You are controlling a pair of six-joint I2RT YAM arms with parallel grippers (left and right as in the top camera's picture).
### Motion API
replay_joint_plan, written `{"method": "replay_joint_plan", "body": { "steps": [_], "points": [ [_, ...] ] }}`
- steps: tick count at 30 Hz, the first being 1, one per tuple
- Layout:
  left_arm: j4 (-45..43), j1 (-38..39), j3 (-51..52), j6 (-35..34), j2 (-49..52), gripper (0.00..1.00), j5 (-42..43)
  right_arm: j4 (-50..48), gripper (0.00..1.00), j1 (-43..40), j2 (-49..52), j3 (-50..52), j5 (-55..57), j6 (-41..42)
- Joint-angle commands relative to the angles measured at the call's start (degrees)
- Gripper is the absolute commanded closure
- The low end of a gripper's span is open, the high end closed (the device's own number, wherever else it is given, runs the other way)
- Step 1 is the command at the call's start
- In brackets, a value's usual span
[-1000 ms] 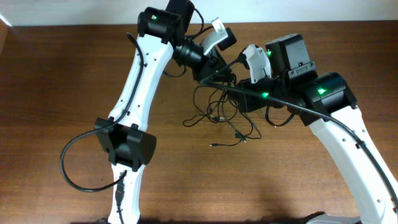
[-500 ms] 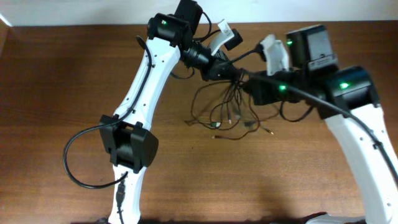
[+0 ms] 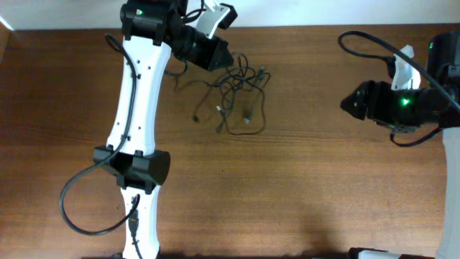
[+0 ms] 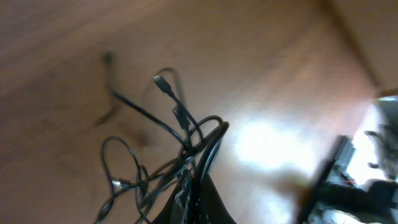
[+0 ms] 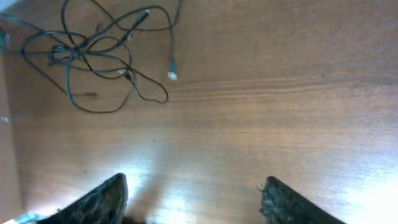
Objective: Untangle cables
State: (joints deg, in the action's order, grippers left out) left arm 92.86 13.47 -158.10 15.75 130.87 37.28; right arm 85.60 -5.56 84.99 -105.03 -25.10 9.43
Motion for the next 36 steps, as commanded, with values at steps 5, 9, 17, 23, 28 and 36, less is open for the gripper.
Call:
{"method": "replay_joint_plan", "body": {
  "steps": [5,9,17,23,28,36],
  "points": [
    [0.5,0.1,-9.1,-19.0,-0.5,1.00,15.5,-17.1,0.14,14.1,4.0,-0.4,-5.1,1.5],
    [2.8,0.1,-9.1,-19.0,-0.5,1.00,15.9,-25.9,0.24,20.2,10.6,-0.4,-5.1,2.0],
    [3.9,0.2,-9.1,-19.0,-0.5,1.00,19.4,-35.9,0.39,21.8,17.0,-0.4,6.4,9.6],
    [3.9,0.3,-9.1,-18.9,-0.5,1.00,23.1,-40.5,0.39,21.8,17.7,-0.4,7.8,9.6],
    [3.9,0.7,-9.1,-18.9,-0.5,1.00,23.0,-48.0,0.44,21.7,17.7,-0.4,7.6,17.7],
    [3.9,2.4,-9.0,-18.8,-0.5,1.00,2.8,-53.0,0.45,13.5,16.6,-0.4,5.2,31.6]
  ]
}}
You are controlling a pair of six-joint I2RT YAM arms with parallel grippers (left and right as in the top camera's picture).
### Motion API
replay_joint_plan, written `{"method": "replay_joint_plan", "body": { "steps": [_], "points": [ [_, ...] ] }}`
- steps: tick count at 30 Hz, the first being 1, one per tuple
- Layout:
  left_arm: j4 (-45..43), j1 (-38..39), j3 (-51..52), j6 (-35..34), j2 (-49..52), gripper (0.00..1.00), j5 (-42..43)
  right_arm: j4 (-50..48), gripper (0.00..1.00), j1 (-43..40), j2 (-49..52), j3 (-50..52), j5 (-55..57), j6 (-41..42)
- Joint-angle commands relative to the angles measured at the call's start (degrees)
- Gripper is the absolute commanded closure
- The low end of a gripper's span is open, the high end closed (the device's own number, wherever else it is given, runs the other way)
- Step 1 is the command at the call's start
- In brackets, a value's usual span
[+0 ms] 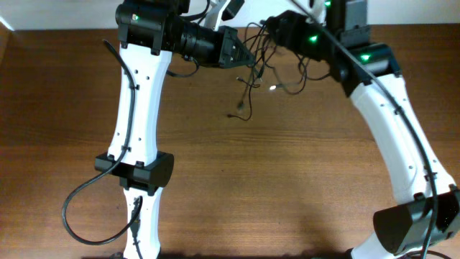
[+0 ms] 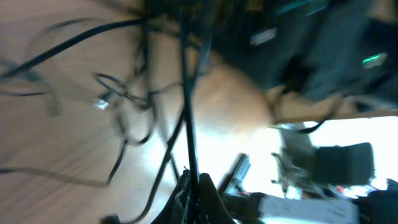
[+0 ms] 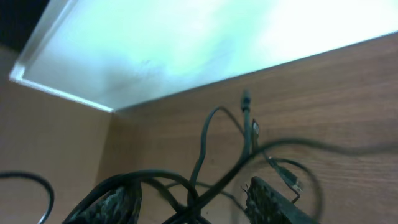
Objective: Untangle cables
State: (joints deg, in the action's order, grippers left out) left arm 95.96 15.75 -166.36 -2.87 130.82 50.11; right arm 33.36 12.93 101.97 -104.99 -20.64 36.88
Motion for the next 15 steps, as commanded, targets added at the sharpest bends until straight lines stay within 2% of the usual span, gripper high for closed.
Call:
{"method": "replay_joint_plan", "body": {
  "steps": [1,2,4,7,10,13,15],
  "points": [
    [0.8,0.1,-0.7,-0.2,-0.4,1.00,-14.9,0.4,0.46,-6.6,-0.7,-0.5,-0.7,4.1],
    [0.8,0.1,-0.4,-0.2,-0.4,1.00,-20.4,3.7,0.51,-8.5,-0.7,-0.5,-1.4,4.0],
    [0.8,0.1,-0.2,-0.2,-0.4,1.00,-24.3,8.9,0.53,-9.7,-0.7,-0.5,-1.7,1.7],
    [0.8,0.2,-0.1,-0.1,-0.4,1.00,-24.8,16.0,0.53,-9.0,-0.7,-0.5,-3.4,-5.5],
    [0.4,0.1,-0.1,-0.1,-0.4,1.00,-16.7,20.0,0.48,-6.3,-0.7,-0.5,-8.8,-14.0],
    [-0.4,-0.6,-0.2,0.3,-0.4,1.00,-5.1,22.4,0.39,-1.4,0.1,-0.3,-8.5,-15.5],
    [-0.1,-0.6,-0.2,2.7,-0.4,1.00,0.2,22.4,0.39,1.1,1.8,-0.3,-6.8,-15.5]
  ]
}}
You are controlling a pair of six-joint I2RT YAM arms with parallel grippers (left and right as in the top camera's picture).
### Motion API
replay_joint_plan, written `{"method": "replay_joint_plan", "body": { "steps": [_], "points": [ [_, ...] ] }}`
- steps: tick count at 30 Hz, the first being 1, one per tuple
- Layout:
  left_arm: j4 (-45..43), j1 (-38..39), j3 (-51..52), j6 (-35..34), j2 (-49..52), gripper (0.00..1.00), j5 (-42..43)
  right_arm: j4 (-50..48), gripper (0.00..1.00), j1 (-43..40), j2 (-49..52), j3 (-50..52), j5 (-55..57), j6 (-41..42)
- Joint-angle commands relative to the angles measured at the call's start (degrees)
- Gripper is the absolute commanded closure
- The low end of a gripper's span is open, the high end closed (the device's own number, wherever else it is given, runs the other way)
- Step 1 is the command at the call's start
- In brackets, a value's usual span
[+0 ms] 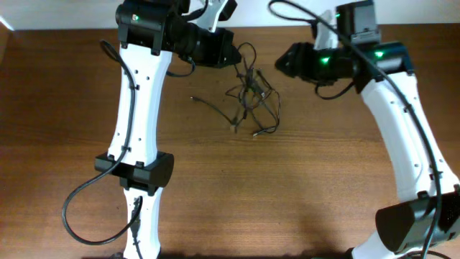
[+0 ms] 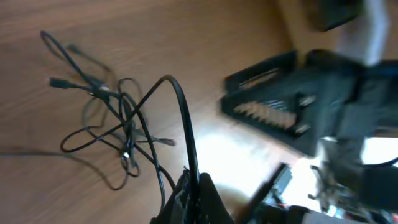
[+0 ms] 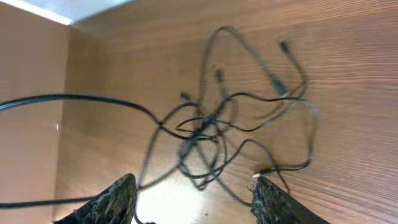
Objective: Untangle cables
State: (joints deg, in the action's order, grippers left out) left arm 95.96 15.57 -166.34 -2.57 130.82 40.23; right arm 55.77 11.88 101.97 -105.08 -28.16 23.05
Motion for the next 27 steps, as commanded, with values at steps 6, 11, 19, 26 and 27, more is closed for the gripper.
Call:
{"method": "replay_joint_plan", "body": {
  "steps": [6,11,19,26,27],
  "points": [
    [0.8,-1.9,-0.2,2.4,-0.4,1.00,11.2,-3.2,0.36,2.8,8.3,-0.2,-3.3,-0.1],
    [0.7,-1.9,-0.2,2.4,-0.4,1.00,11.0,-5.6,0.43,5.2,9.1,-0.2,-4.2,4.8],
    [0.6,-5.8,-0.2,2.4,-0.4,1.00,-4.9,1.6,0.96,-0.1,6.6,-0.1,4.7,10.0],
    [0.8,-9.4,1.2,9.6,-0.4,1.00,-30.6,9.4,0.96,-10.8,-10.5,-0.2,4.6,3.7],
    [0.8,-9.6,1.4,9.6,-0.4,1.00,-30.6,10.1,0.96,-11.6,-13.2,-0.2,4.3,3.7]
  ]
}}
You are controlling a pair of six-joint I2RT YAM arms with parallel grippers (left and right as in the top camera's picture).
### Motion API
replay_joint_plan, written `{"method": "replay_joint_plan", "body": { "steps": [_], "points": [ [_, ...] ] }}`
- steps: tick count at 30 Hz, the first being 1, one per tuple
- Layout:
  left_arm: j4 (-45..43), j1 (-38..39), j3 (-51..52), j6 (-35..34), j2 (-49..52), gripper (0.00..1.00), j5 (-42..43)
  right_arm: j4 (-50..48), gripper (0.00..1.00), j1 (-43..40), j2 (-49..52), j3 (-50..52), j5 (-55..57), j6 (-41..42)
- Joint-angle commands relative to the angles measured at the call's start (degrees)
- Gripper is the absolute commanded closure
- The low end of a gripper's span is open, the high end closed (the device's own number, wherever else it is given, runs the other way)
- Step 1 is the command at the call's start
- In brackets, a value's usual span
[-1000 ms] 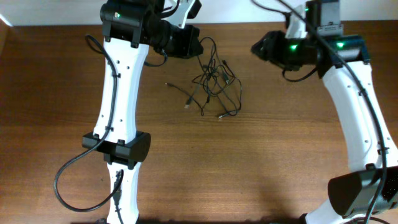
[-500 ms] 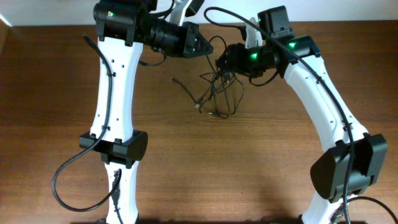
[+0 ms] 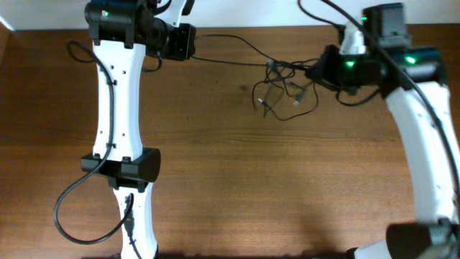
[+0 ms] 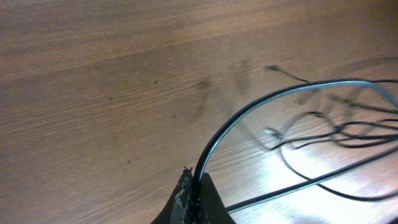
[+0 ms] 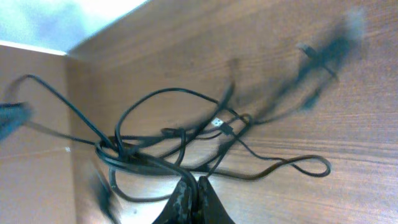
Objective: Untangle cables
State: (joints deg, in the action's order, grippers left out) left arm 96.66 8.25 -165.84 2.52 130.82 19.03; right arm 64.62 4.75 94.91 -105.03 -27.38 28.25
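A tangle of thin black cables (image 3: 284, 83) hangs and lies at the back of the wooden table (image 3: 287, 187), right of centre. My right gripper (image 3: 318, 72) is shut on a strand at the tangle's right side; the right wrist view shows its tips (image 5: 193, 188) pinching a strand, with the loops (image 5: 168, 140) just beyond. My left gripper (image 3: 188, 42) is far off to the left, shut on one cable (image 3: 230, 41) that stretches from it to the tangle. In the left wrist view that cable (image 4: 249, 112) arcs out of the closed tips (image 4: 194, 186).
The table's back edge (image 3: 237, 29) and a white wall run just behind both grippers. My left arm's white links (image 3: 115, 144) stretch down the table's left side, and the right arm (image 3: 424, 144) down its right side.
My right gripper, open beside the tangle before, is now shut on a strand and sits further right. The left gripper has moved left with its cable, which now stretches out. The tangle has shifted right.
At first my left gripper held a strand at the tangle while the right arm waited open at the far right. Then both grippers were at the raised tangle. Then the tangle sat on the table between them. Now both grip strands, drawn apart.
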Motion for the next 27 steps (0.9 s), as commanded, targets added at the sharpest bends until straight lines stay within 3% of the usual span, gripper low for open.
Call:
{"method": "replay_joint_plan", "body": {
  "steps": [1,3,5,6,7,9,12,13,14,16,19,20,22,23,24,25,27],
  "points": [
    [0.1,-2.3,1.0,4.5,-0.4,1.00,-9.2,1.8,0.96,-4.5,-7.9,-0.2,3.4,-1.9],
    [0.1,-2.1,1.1,6.7,-0.4,1.00,-4.8,3.8,0.96,-3.1,-10.4,-0.2,3.4,-2.4],
    [0.1,-1.9,1.2,11.4,-0.4,0.85,3.5,6.7,0.96,2.1,-10.3,-0.2,4.1,-4.5],
    [0.1,-1.9,1.2,12.6,-0.4,0.69,5.7,7.1,0.96,4.1,-9.9,-0.2,4.1,-5.6],
    [0.1,-1.9,1.2,12.5,-0.4,0.34,7.0,6.8,0.96,5.5,-9.7,-0.2,4.1,-5.6],
    [0.0,-1.8,2.0,12.6,-0.4,0.07,11.6,6.2,0.96,7.7,-9.0,-0.2,5.7,-5.3],
    [0.1,-1.2,5.4,12.6,-0.4,0.07,12.1,7.3,0.96,8.8,-7.0,0.2,10.7,-2.1],
    [0.0,-1.0,7.1,12.8,-0.4,0.27,12.0,7.2,0.96,9.6,-5.4,0.5,10.8,-2.1],
    [-0.4,-0.6,8.6,12.8,-0.4,0.30,9.9,7.2,0.96,10.5,-3.3,0.5,10.7,-2.6],
    [-0.6,0.0,9.0,12.7,-0.4,0.01,7.3,8.3,0.96,11.6,-0.2,0.5,11.8,-3.2],
    [-0.3,0.3,9.0,10.8,-0.4,0.01,11.4,9.2,0.92,12.1,2.4,0.5,13.1,-5.2],
    [0.1,1.0,9.0,15.9,-0.4,0.01,20.6,9.6,0.89,12.1,2.7,0.5,13.4,-5.6],
    [0.1,2.7,9.0,21.0,-0.4,0.01,22.9,9.8,0.88,12.1,2.9,0.5,14.5,-5.6],
    [0.1,3.7,9.5,21.6,-0.4,0.01,19.6,10.6,0.77,12.1,2.9,0.5,15.5,-5.6],
    [0.1,4.5,10.4,21.4,-0.4,0.00,15.0,11.8,0.36,12.1,3.0,0.5,17.2,-5.6],
    [0.1,5.3,11.0,19.9,-0.4,0.02,11.1,12.4,0.26,12.1,3.0,0.6,17.6,-5.6],
    [0.1,7.0,12.8,13.1,-0.4,0.07,1.2,12.5,0.19,11.7,3.0,0.6,18.3,-5.6]
  ]
}}
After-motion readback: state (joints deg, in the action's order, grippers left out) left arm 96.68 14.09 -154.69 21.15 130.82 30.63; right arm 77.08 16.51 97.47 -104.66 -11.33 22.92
